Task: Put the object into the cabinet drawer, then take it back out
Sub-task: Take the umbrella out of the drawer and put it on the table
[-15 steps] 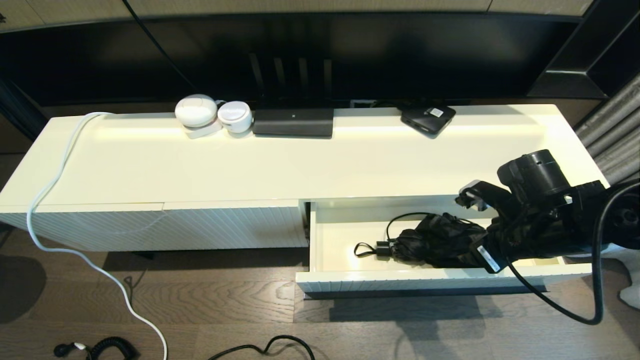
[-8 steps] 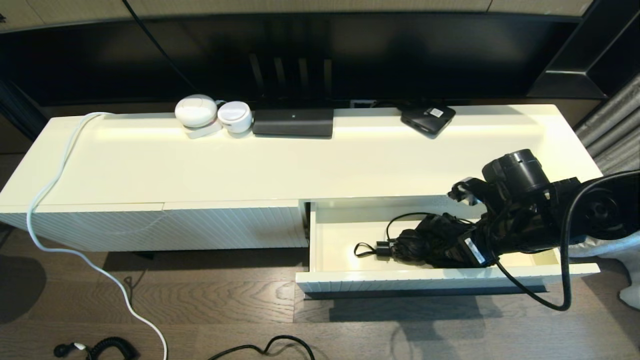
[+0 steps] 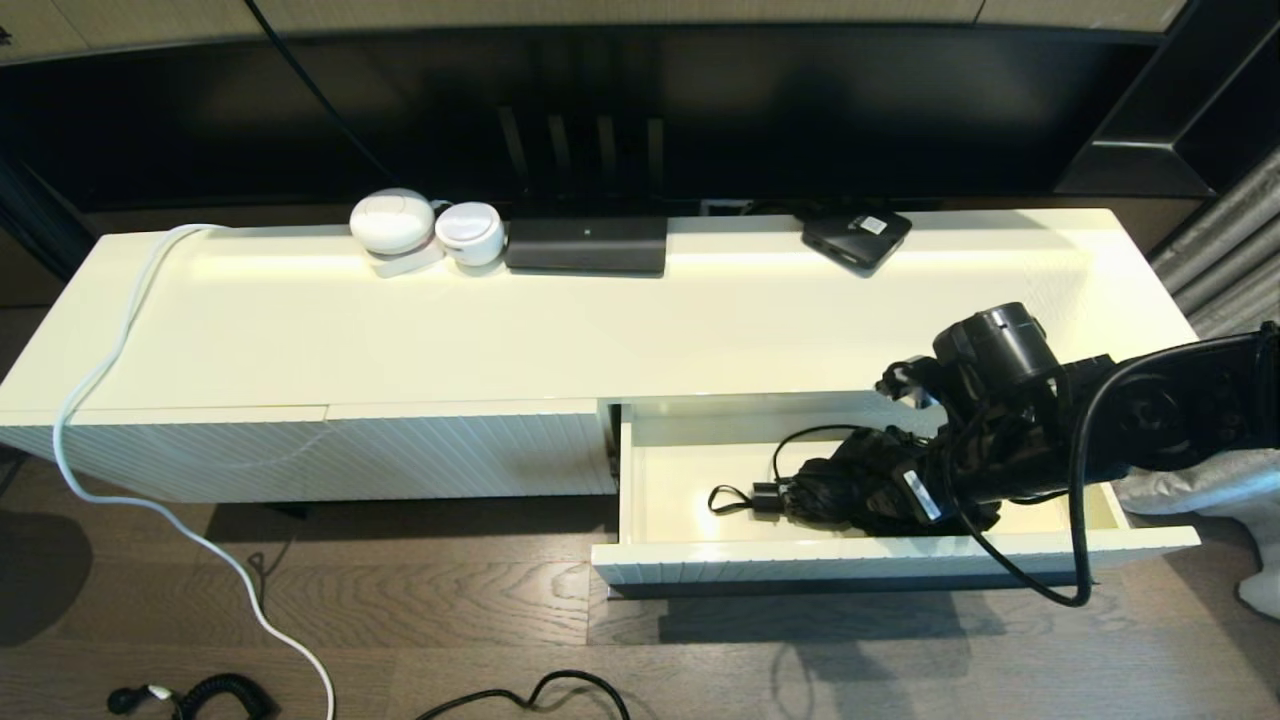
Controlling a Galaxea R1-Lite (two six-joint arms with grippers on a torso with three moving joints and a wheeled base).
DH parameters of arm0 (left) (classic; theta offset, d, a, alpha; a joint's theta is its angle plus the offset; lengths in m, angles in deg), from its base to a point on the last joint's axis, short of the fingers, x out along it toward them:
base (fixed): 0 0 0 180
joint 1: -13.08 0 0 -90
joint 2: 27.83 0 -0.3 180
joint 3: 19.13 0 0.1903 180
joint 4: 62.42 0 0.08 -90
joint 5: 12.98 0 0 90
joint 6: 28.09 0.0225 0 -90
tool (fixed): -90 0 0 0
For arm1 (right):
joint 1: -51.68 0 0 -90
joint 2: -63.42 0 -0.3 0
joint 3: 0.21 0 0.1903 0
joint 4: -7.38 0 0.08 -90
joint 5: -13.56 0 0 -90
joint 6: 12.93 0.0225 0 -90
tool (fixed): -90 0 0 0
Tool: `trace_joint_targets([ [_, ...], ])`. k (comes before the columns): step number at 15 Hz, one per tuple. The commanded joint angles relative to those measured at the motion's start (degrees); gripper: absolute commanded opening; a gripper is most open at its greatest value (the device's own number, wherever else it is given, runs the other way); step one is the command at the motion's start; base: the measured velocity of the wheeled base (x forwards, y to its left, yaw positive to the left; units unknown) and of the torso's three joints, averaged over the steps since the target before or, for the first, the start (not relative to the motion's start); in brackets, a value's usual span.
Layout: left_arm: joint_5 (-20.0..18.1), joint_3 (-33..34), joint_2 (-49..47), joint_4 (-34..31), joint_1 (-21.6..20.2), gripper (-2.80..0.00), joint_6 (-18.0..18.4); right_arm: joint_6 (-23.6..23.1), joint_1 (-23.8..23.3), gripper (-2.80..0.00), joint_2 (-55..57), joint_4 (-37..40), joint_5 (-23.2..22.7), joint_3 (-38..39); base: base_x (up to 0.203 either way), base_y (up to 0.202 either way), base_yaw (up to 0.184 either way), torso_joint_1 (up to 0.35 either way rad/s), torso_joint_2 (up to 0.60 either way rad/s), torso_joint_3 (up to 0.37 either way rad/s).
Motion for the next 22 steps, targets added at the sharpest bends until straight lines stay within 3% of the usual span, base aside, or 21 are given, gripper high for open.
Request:
trace_joint_targets([
  [1,0.0,0.0,0.0,0.0,0.0,0.0,0.0,-0.1,0.0,0.0,1.5,0.0,0.0,-0.9,0.0,0.0,0.0,0.0,0.0,0.0],
  [9,0.0,0.0,0.0,0.0,0.0,0.0,0.0,-0.2,-1.6,0.0,4.1,-0.2,-1.0,-5.9,0.0,0.0,0.0,0.0,0.0,0.0],
  [15,0.0,0.0,0.0,0.0,0.0,0.0,0.0,-0.2,-5.3,0.0,6.7,-4.7,-5.7,-7.6,0.0,0.0,0.0,0.0,0.0,0.0],
  [22,0.0,0.0,0.0,0.0,0.0,0.0,0.0,-0.3,-7.0,0.0,8.2,-7.0,-8.0,-9.7,0.0,0.0,0.0,0.0,0.0,0.0],
])
